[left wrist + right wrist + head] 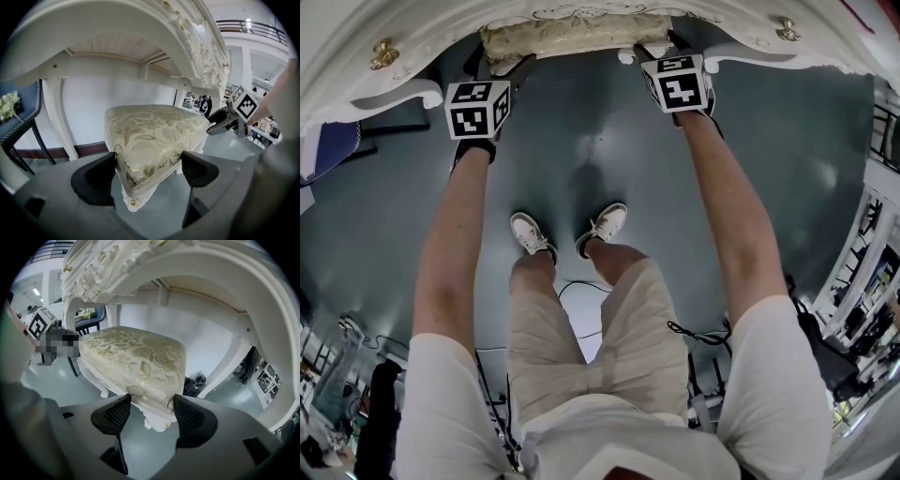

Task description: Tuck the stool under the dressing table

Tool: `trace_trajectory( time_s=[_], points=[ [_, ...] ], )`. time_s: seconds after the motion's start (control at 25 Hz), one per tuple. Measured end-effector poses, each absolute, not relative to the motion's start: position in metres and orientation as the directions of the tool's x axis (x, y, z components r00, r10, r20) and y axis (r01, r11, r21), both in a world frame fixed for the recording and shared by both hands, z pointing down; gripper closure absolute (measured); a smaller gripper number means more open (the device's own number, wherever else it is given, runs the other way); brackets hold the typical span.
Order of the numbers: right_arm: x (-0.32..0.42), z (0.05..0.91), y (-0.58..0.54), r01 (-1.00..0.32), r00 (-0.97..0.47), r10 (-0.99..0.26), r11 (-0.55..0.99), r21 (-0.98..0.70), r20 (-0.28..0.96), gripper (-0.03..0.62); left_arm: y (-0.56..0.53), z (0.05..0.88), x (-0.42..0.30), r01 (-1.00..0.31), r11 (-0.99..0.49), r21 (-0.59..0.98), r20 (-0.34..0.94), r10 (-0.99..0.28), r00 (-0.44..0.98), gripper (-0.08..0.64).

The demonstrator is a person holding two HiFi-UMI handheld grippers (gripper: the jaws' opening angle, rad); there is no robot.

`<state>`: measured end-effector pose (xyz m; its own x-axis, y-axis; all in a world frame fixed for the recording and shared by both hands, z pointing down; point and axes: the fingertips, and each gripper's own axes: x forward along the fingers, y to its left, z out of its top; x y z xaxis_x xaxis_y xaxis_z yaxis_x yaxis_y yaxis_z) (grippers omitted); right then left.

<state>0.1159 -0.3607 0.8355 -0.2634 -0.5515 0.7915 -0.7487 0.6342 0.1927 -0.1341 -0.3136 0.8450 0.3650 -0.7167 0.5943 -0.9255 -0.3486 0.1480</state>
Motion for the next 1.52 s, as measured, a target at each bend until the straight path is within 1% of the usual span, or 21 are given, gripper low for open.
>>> trace_trajectory(
  time_s=[0.28,0.4,0.52,0.64,0.76,0.88,1.0,1.12,1.24,1.32,1.4,1.52],
  points=[
    [0.117,0.834,-0.361,-0.761,-0.252,-0.568,0.616,0.203,0.783,0.305,-0.313,0.844,-0.134,-0.927,-0.35,0.134,0.587,-0.726,0.358,0.12],
    [0.124,0.829,-0.358,-0.825,-0.234,-0.593,0.54,0.165,0.771,0.304,-0.306,0.841,-0.135,-0.92,-0.358,0.161,0.599,-0.706,0.379,0.12],
    [0.132,0.816,-0.353,-0.879,-0.223,-0.611,0.463,0.115,0.76,0.318,-0.294,0.827,-0.145,-0.925,-0.341,0.167,0.582,-0.723,0.372,0.12],
    [0.136,0.797,-0.343,-0.876,-0.216,-0.606,0.467,0.123,0.766,0.334,-0.278,0.809,-0.144,-0.925,-0.33,0.188,0.583,-0.721,0.375,0.12],
    [0.135,0.772,-0.33,-0.868,-0.216,-0.599,0.479,0.129,0.771,0.345,-0.262,0.791,-0.131,-0.906,-0.375,0.195,0.603,-0.683,0.412,0.123],
    [0.134,0.746,-0.314,-0.86,-0.217,-0.594,0.492,0.137,0.775,0.354,-0.248,0.763,-0.124,-0.898,-0.397,0.19,0.604,-0.674,0.426,0.153],
    [0.138,0.721,-0.296,-0.86,-0.206,-0.597,0.488,0.147,0.776,0.396,-0.239,0.729,-0.125,-0.903,-0.38,0.201,0.582,-0.695,0.422,0.198],
    [0.138,0.696,-0.275,-0.878,-0.206,-0.603,0.462,0.127,0.771,0.416,-0.231,0.692,-0.131,-0.909,-0.353,0.222,0.547,-0.727,0.415,0.213],
    [0.134,0.67,-0.251,-0.883,-0.216,-0.603,0.456,0.11,0.768,0.439,-0.221,0.656,-0.133,-0.906,-0.342,0.249,0.523,-0.74,0.423,0.263],
    [0.131,0.652,-0.236,-0.884,-0.224,-0.606,0.456,0.102,0.763,0.462,-0.213,0.63,-0.131,-0.896,-0.364,0.256,0.502,-0.742,0.445,0.303],
    [0.126,0.631,-0.226,-0.888,-0.235,-0.619,0.45,0.093,0.749,0.477,-0.207,0.602,-0.127,-0.883,-0.397,0.252,0.472,-0.746,0.47,0.317],
    [0.116,0.601,-0.211,-0.899,-0.256,-0.635,0.434,0.063,0.729,0.503,-0.196,0.565,-0.125,-0.866,-0.427,0.259,0.425,-0.755,0.5,0.369]
  ],
)
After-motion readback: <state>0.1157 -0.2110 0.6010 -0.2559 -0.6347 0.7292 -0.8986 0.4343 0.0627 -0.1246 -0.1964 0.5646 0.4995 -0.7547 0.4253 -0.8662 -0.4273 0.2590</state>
